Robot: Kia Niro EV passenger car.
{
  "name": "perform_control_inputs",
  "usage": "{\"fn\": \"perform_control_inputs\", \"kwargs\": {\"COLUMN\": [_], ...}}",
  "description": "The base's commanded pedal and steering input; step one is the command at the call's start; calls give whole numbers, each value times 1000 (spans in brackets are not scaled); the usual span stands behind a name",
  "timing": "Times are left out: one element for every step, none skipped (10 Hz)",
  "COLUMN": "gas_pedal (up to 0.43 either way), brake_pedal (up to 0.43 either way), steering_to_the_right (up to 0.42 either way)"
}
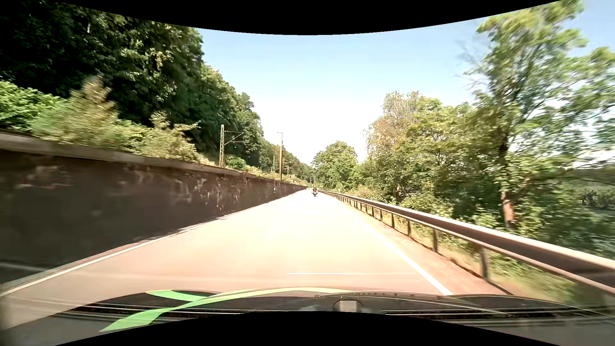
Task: Follow the waypoints while adhering to traffic rules and regulations
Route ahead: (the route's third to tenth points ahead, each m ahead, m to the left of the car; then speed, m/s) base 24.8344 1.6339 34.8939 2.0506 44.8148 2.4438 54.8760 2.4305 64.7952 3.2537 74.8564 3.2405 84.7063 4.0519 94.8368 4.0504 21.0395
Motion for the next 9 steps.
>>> {"fn": "perform_control_inputs", "kwargs": {"gas_pedal": [189, 197, 197, 209, 220, 228, 228, 228, 209], "brake_pedal": [0, 0, 0, 0, 0, 0, 0, 0, 0], "steering_to_the_right": [-10, -8, -8, -7, -7, -7, -7, -7, -7]}}
